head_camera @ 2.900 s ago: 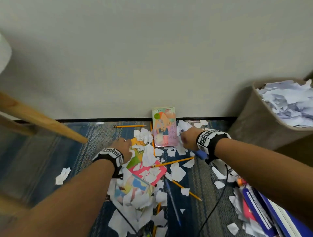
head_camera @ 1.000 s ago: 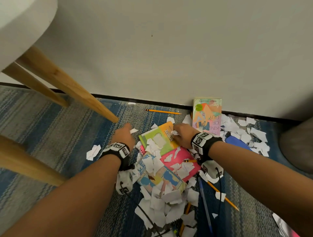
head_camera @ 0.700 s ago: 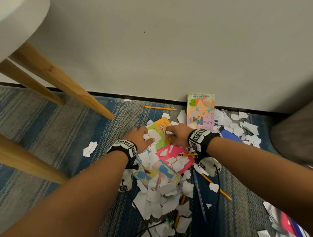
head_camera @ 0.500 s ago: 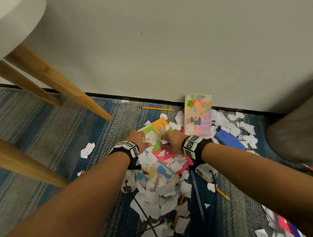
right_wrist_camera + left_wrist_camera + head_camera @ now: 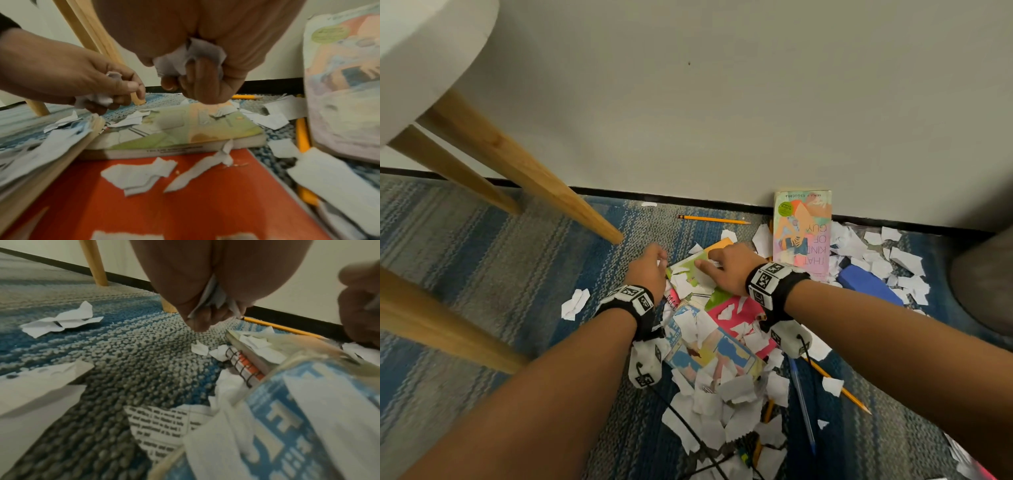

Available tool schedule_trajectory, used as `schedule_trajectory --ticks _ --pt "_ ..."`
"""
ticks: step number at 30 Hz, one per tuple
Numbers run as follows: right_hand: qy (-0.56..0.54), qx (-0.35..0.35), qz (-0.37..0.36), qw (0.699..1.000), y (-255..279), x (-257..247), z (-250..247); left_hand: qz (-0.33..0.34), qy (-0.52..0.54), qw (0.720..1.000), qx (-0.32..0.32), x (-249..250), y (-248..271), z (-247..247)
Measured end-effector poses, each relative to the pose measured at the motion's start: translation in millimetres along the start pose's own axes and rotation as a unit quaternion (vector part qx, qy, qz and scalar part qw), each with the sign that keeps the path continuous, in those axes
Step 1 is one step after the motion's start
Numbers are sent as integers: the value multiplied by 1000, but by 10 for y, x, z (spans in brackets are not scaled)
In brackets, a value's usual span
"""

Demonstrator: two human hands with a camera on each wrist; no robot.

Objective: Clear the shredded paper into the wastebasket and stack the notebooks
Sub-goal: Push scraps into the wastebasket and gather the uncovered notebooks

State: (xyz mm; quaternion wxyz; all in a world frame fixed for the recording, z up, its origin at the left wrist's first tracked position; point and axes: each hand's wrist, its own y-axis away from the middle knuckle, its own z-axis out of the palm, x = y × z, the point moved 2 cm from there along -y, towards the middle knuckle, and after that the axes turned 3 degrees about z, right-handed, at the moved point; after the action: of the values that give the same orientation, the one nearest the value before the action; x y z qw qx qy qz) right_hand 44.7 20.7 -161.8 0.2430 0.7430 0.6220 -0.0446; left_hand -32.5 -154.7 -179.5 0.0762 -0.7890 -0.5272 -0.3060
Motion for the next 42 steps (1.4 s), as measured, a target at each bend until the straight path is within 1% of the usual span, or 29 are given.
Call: schedule_trajectory --ticks 2,4,6,8,11,13,16,18,20,22,25,27,29,31,33,35,36,37,39,42 --pt "-7 -5 -2 1000 -63 -48 34 7 -10 1000 -24 -23 -20 77" --pt "-8 -5 -16 1000 -129 -79 73 -1 -15 998 -55 -76 -20 163" --pt "-24 -36 -25 999 -178 -97 118 -23 -24 995 -93 -110 -2 241" --pt "-26 -64 -31 997 -193 -119 159 -50 -14 993 -106 -130 10 278" --pt "-38 -79 -30 996 -162 -110 212 -81 11 992 -93 -159 -34 266" --pt "-56 -93 -28 994 -140 -67 234 -96 1 992 -85 -174 -81 235" --pt "-83 -89 -17 992 -128 6 249 -122 -24 990 -67 -181 -106 160" --pt "-87 -90 -11 992 -134 32 262 -114 -30 992 -46 -171 -71 87" --pt "-83 -92 -8 992 -160 46 284 -98 -6 995 -22 -183 -21 -10" --pt "-73 -91 -7 993 -179 47 288 -103 21 994 5 -212 34 -135" --pt "-47 -83 -15 995 -203 18 277 -167 6 985 48 -374 65 -365" --pt "-34 -88 -12 995 -207 11 261 -194 -37 979 58 -576 91 -503" --pt "-31 -90 -8 995 -212 4 256 -222 -93 969 52 -831 134 -624" --pt "-29 -90 -7 996 -217 -3 251 -267 -125 955 38 -1087 198 -715" --pt "-26 -91 -7 995 -221 -12 251 -312 -141 940 -12 -1268 296 -747" --pt "-23 -97 -6 995 -213 -21 246 -331 -125 933 -71 -1379 420 -697" --pt "-23 -97 -7 995 -210 -24 250 -321 -123 935 -88 -1430 469 -662" --pt "-22 -97 -8 995 -207 -26 252 -296 -130 941 -100 -1481 499 -631" --pt "-20 -98 -8 995 -205 -29 252 -234 -169 951 -109 -1508 515 -635" --pt "-16 -100 -6 995 -198 -45 238 -163 -215 956 -116 -1420 460 -701"
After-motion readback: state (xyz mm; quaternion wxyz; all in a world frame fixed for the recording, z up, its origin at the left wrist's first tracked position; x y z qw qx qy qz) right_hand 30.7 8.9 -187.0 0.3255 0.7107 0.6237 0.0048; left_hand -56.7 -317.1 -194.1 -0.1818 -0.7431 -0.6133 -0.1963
